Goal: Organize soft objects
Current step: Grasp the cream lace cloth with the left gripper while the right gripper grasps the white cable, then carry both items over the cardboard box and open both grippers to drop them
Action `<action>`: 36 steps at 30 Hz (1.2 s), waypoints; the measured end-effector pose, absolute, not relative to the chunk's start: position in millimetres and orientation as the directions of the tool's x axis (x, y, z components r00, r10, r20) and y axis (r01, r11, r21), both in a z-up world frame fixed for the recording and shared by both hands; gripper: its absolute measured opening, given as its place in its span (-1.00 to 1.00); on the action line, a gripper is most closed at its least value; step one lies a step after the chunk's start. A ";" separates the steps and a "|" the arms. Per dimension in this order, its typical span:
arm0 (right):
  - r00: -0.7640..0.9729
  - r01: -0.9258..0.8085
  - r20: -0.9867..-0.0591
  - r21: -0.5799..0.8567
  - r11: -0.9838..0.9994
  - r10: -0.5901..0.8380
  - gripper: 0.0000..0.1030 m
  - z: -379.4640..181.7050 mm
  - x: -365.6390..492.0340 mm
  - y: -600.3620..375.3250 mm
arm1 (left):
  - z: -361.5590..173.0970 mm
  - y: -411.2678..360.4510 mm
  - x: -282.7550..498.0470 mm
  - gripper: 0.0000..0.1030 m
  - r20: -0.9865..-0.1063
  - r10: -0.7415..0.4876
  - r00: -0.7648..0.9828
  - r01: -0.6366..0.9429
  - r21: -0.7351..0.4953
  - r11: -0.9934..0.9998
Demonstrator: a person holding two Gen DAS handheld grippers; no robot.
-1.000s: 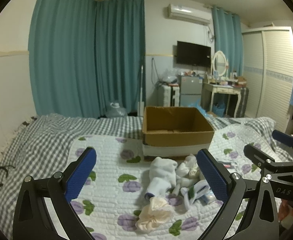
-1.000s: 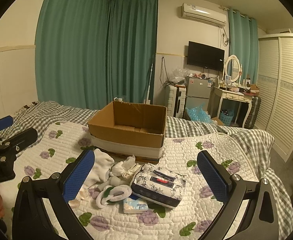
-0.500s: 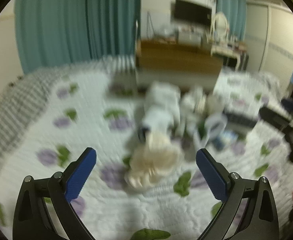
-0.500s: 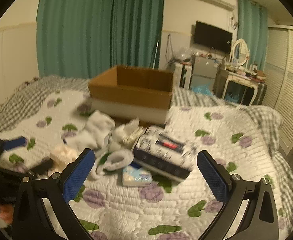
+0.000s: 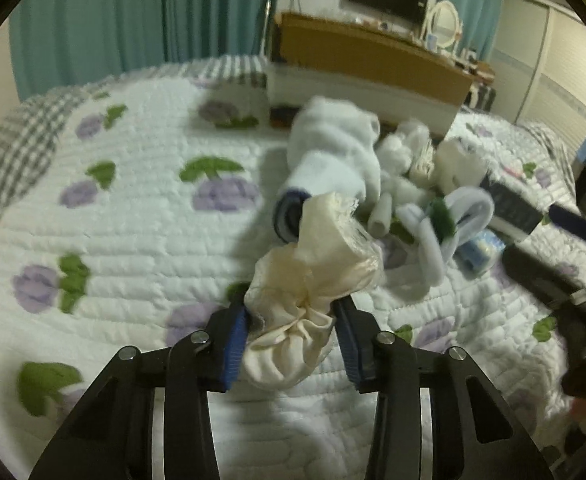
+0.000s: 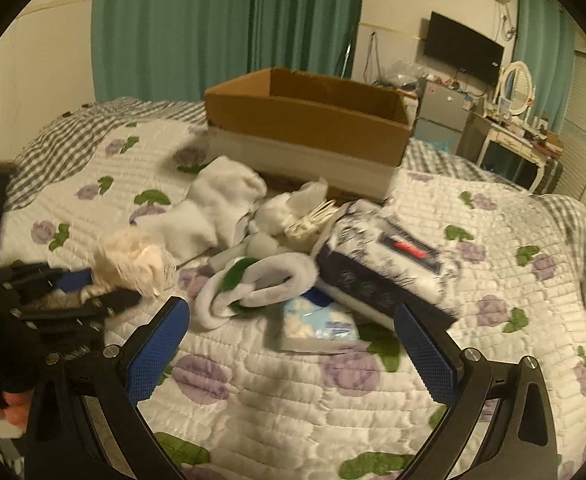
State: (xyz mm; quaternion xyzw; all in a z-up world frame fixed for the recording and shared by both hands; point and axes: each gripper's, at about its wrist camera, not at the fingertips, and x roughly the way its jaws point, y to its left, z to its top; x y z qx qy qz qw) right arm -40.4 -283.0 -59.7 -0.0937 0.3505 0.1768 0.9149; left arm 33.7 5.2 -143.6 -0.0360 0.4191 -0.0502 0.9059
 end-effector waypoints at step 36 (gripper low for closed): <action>0.717 -0.456 -0.588 0.012 0.890 0.375 -0.42 37.3 -35.5 -277.5 | -30.4 14.5 29.1 -0.23 -0.591 -0.076 0.803 0.059 -0.049 0.997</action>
